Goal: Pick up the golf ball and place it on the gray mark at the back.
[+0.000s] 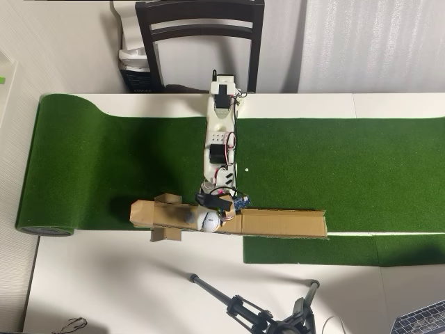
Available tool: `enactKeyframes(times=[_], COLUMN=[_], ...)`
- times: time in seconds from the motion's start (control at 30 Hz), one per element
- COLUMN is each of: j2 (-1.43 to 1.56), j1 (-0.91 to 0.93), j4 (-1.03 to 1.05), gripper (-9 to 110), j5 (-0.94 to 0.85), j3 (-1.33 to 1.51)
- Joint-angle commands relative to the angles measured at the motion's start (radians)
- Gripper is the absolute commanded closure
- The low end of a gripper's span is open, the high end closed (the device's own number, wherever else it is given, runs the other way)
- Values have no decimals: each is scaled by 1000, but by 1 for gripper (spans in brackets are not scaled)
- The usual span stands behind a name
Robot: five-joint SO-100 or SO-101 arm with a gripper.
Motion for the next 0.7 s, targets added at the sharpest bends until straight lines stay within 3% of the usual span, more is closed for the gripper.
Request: enactKeyframes(times=[0.0, 0.67], j2=[38, -38], j1=[9, 12], j4=[-64, 80], gripper=[85, 85], j5=[-17, -130], j3=[-115, -103])
